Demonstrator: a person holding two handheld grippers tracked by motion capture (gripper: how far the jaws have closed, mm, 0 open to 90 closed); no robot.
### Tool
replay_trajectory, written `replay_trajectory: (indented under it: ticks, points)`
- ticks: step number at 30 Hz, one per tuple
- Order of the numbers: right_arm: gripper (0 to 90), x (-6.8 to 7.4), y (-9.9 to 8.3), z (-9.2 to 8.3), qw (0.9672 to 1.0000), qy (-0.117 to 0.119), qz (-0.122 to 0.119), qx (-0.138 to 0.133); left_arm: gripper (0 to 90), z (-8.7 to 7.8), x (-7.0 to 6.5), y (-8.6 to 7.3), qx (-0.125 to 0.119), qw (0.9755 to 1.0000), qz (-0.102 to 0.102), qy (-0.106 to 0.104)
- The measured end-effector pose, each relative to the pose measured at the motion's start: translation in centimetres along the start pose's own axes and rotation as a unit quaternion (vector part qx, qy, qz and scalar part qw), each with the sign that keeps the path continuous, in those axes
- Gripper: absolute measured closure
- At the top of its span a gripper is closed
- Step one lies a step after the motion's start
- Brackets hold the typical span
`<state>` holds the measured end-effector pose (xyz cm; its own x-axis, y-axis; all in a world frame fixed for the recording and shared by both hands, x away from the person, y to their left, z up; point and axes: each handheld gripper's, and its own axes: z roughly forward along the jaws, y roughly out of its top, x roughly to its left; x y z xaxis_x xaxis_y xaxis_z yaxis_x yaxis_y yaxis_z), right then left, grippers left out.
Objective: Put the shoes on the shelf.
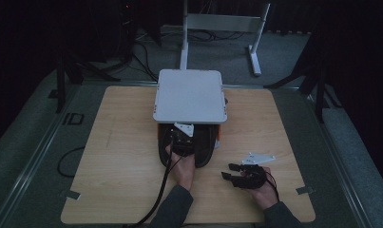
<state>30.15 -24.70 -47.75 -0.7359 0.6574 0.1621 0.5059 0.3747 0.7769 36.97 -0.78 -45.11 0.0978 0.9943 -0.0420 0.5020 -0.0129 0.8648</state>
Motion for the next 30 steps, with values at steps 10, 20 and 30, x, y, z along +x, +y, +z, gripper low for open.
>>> replay_trajectory:
  ticks: [10,20,30]
  points:
    - [48.3,0.0,0.0,0.1,1.0000,0.003,0.000,0.002,74.6,0.8,-0.3,0.8,-0.006,0.9999,-0.013,0.007]
    - [48.3,0.0,0.0,0.2,1.0000,0.002,-0.001,0.003,74.5,1.5,-0.4,1.1,-0.007,0.9998,-0.011,0.013]
    - [48.3,0.0,0.0,0.2,1.0000,0.003,0.000,0.004,74.1,2.2,-0.3,1.7,-0.016,0.9997,-0.012,0.013]
